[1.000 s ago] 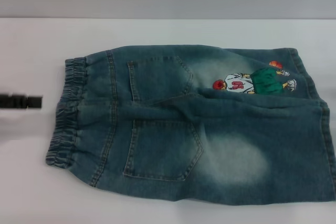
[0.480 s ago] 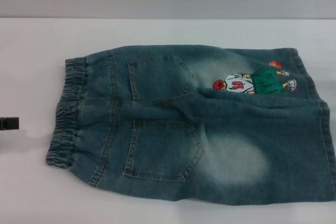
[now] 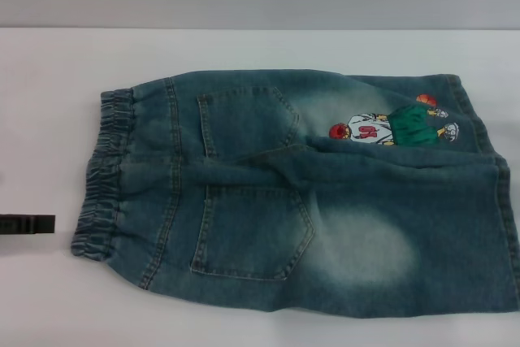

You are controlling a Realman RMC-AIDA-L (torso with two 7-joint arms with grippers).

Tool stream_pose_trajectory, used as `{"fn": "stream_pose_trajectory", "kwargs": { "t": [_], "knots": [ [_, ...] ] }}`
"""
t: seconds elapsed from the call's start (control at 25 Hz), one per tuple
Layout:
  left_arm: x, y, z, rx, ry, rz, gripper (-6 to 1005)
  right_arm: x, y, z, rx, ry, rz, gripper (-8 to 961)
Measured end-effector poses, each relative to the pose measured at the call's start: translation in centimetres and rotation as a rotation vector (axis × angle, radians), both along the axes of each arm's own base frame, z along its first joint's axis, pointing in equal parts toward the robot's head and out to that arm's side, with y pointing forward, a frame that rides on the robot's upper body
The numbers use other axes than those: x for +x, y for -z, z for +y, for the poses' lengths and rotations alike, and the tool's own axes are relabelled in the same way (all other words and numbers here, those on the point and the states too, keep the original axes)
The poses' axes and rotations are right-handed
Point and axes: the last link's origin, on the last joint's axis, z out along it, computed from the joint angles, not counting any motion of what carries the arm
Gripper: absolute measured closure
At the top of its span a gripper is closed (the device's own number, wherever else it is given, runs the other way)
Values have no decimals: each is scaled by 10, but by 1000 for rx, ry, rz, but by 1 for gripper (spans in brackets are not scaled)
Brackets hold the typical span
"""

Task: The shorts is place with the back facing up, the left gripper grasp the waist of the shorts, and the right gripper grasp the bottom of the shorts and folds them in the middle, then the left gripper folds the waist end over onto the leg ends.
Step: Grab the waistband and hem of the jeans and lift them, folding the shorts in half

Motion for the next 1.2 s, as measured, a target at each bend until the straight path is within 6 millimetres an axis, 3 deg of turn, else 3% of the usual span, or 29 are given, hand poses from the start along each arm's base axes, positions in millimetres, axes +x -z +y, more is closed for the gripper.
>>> {"fn": "stream_pose_trajectory", "kwargs": {
  "t": [1.2],
  "knots": [
    [-7,32,2,-38,-9,28,158,5,0,-7,2,11,-2,186]
  ]
}}
